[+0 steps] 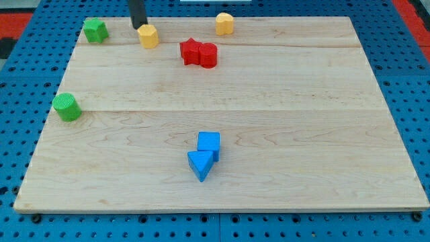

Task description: Slide the green circle to the bottom left of the yellow hexagon

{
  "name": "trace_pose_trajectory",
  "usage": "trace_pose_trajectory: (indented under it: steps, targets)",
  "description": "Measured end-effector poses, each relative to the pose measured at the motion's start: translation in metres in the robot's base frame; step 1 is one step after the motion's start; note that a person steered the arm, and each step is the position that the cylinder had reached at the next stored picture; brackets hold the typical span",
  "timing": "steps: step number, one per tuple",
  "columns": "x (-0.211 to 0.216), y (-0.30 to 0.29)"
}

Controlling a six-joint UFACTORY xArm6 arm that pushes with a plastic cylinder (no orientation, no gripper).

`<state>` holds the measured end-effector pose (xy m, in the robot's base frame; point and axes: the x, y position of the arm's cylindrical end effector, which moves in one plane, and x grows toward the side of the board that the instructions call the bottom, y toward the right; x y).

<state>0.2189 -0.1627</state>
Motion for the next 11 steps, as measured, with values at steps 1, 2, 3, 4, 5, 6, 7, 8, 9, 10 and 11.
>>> trace_pose_trajectory:
  steps: [1, 2, 3, 4, 5, 6, 7, 8, 9, 10, 11]
  targets:
    - [0.031, 0.014]
    - [0.069, 0.067]
    - [0.088, 0.049]
    - [0.105, -0.050]
    - [0.175, -0.120]
    - [0.259, -0.129]
    - [0.262, -0.061]
    - [0.270, -0.084]
    - [0.296, -0.136]
    - [0.264, -0.127]
    - [0.220, -0.092]
